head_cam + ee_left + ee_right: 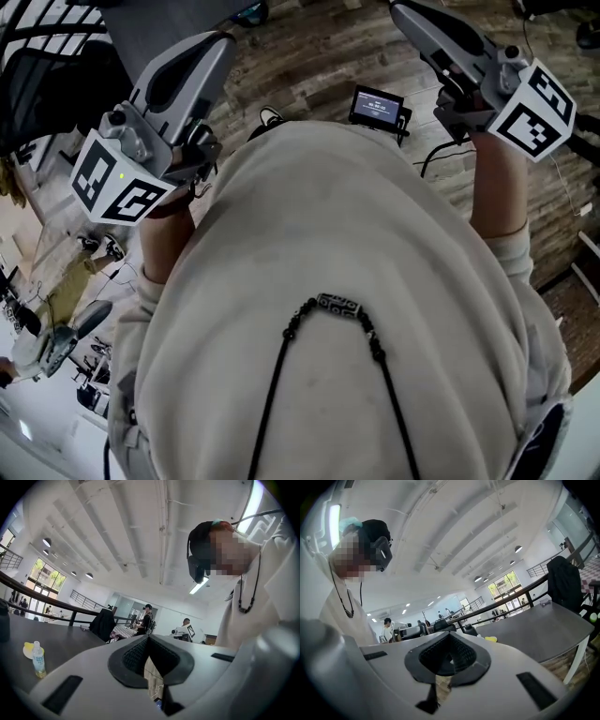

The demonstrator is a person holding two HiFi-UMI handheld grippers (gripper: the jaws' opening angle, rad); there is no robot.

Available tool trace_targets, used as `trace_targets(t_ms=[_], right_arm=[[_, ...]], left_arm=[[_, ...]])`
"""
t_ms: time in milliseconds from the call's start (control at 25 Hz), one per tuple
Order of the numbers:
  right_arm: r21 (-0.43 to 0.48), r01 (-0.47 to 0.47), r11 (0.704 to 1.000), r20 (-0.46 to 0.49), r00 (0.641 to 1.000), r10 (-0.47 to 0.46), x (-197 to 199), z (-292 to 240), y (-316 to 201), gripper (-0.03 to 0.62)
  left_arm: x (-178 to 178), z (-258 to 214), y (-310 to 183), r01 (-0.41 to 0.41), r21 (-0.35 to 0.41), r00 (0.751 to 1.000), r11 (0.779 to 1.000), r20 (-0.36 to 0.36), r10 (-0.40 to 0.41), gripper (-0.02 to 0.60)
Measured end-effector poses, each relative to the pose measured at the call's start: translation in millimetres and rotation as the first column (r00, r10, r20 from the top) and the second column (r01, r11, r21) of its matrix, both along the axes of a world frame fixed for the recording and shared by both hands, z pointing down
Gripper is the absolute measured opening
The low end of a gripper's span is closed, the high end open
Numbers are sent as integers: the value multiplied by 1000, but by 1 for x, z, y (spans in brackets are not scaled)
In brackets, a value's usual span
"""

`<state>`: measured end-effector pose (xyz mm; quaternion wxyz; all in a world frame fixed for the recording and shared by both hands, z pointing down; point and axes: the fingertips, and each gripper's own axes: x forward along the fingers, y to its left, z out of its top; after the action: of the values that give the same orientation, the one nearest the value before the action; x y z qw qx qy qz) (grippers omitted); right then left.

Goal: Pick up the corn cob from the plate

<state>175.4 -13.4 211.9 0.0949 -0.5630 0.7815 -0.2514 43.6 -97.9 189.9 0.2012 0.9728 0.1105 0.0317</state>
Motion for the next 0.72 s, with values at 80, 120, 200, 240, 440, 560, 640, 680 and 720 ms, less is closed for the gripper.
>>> trace_targets(t_ms=[80,120,200,240,440,560,640,680,720], right_arm=[[2,-14,1000,-11,1000,14,-2,-2,-4,15],[5,-20,1000,-16,1000,20,-4,-3,-4,16],[11,-30,999,-15,999,30,-7,-2,-3,15],[15,-33,999,-16,999,34,-8,-2,-3,15],[31,-32,999,-44,998,33,-16,-6,-10,15],[29,-29,999,-54,998,30,-18,-5,-12,15],[22,-22,1000,-61,998,23,-25,-8,-15,15],[18,-18,1000,-65,998,19,-29,-11,-15,15],[13,-16,1000,-67,998,17,-34,-13,-13,15]], left_arm=[[-1,2,-3,-17,-4,1000,1000,-5,16,0],[-1,4,-4,-24,-4,1000,1000,-7,24,0],[-2,8,-6,-32,-1,999,999,-9,32,0],[-3,10,-8,-34,1,999,999,-11,34,0],[-8,16,-12,-44,4,999,999,-26,44,0],[-11,20,-12,-40,1,999,999,-28,40,0],[-18,18,-14,-32,-1,999,999,-31,32,0],[-22,16,-13,-29,-1,999,1000,-31,29,0],[-28,15,-11,-27,-2,999,1000,-31,27,0]])
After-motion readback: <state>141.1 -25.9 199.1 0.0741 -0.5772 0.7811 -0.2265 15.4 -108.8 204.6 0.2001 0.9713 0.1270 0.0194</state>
